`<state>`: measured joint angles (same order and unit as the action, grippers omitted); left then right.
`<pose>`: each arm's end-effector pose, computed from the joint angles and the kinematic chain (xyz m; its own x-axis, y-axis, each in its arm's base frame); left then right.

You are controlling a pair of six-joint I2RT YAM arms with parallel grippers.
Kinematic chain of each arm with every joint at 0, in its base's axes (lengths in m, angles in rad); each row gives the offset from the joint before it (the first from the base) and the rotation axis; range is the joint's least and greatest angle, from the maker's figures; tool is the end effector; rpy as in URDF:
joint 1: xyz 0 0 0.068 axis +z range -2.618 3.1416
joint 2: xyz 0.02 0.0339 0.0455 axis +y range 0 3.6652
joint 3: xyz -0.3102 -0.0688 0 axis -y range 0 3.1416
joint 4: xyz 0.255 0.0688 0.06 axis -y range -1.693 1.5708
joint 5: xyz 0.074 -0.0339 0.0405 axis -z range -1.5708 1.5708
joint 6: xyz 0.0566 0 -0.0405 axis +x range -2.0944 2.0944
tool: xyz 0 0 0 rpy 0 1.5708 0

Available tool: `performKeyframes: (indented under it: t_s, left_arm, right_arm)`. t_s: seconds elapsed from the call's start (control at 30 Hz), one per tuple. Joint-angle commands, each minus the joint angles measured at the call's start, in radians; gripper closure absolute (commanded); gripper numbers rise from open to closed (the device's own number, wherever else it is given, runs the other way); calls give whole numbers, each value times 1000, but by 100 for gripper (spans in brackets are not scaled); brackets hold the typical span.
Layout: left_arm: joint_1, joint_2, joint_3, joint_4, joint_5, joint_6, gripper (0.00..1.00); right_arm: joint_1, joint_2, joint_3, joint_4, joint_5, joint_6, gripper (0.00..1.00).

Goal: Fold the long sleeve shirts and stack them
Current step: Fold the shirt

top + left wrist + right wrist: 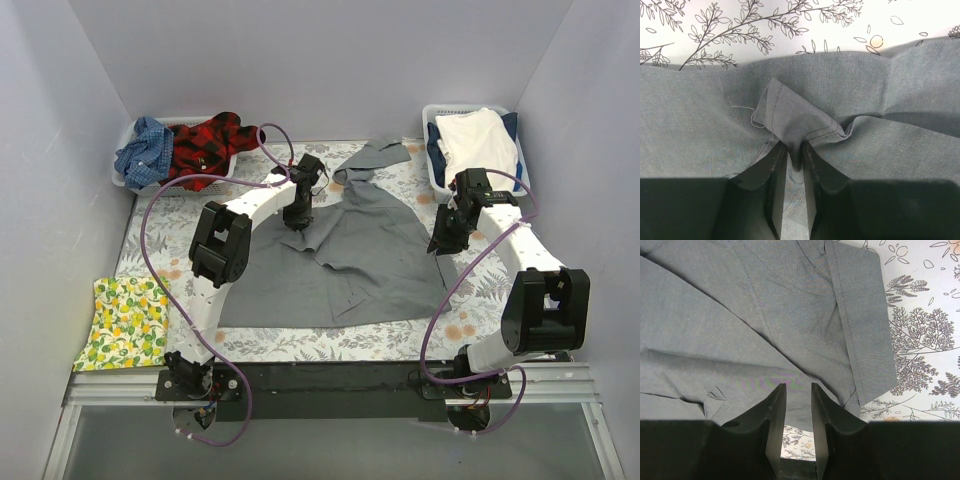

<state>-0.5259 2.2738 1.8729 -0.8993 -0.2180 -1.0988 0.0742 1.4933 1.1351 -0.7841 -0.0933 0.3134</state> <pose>0.4501 -0.2471 0.1813 -0.7709 -0.5580 -0.3072 -0.5422 0.8280 -0.1433 0.3088 0.0282 0.2710 -0.8976 0.2411 -0.3691 0.1727 0.9626 0.2087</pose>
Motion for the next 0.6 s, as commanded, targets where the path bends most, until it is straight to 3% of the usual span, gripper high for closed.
performKeyframes:
  t_s: [0.0,0.13,0.3,0.43,0.57]
  left_arm:
    - [-6,-74,-8,-56,-14,-10,85]
    - [-5,-86,3,-69,-21,-12,82]
    - [-5,-92,17,-84,-21,-10,63]
    - [-6,-99,19,-82,-15,-9,63]
    - [-6,-94,48,-93,-17,-16,72]
  right_arm:
    - [4,-1,31,14,-17,-8,66]
    - [4,-1,26,16,-17,-5,66]
    - [7,2,25,20,-20,-4,66]
    - [7,5,22,22,-20,-2,66]
    - [10,8,18,23,-20,-4,66]
